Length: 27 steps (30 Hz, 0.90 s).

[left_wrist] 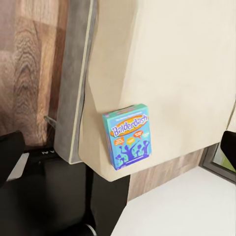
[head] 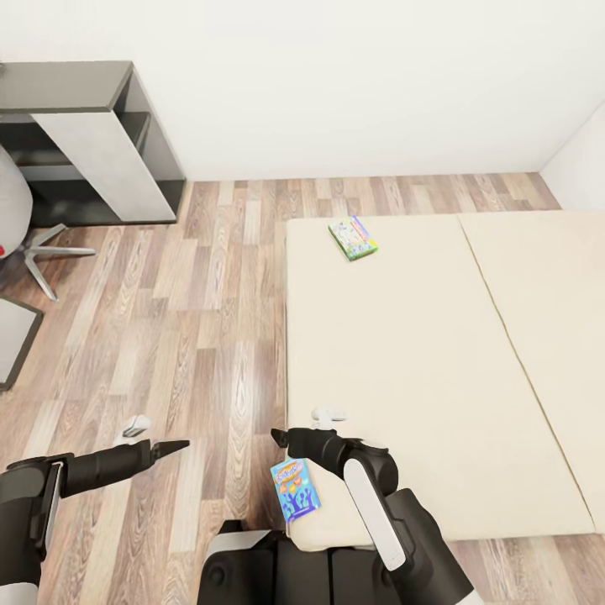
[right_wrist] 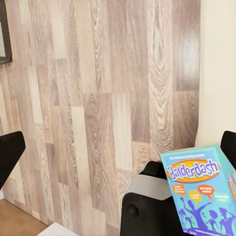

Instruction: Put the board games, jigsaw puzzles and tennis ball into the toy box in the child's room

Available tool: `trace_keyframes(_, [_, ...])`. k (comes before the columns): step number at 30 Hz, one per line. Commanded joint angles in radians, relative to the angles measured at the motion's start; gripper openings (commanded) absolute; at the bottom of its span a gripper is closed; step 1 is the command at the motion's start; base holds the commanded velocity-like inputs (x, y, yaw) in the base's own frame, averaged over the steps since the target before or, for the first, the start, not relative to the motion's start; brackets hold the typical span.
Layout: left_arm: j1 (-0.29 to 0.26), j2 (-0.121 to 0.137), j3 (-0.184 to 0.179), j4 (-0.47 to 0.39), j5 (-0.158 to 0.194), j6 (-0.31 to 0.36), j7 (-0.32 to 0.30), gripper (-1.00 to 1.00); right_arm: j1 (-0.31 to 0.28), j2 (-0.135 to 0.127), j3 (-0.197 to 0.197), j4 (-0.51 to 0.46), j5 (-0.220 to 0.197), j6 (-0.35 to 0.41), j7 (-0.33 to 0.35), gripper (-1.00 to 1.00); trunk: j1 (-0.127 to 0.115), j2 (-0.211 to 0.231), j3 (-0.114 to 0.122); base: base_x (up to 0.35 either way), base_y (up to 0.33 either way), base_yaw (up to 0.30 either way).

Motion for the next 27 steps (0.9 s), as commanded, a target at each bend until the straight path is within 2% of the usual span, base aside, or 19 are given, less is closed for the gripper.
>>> trace_keyframes(1, [-0.001, 0.0, 0.002, -0.001, -0.01, 0.007, -0.007, 1.0, 0.0, 0.0, 0.001, -0.001, -0.01, 0.004, -0.008, 1.0, 0.001, -0.002, 0.001, 0.0, 0.0, 0.0])
trace_keyframes(27, [-0.001, -0.001, 0.0, 0.007, -0.009, -0.003, 0.005, 1.0, 0.0, 0.0, 0.002, -0.001, -0.009, 0.001, -0.01, 1.0, 0.001, -0.002, 0.044, 0.0, 0.0, 0.0])
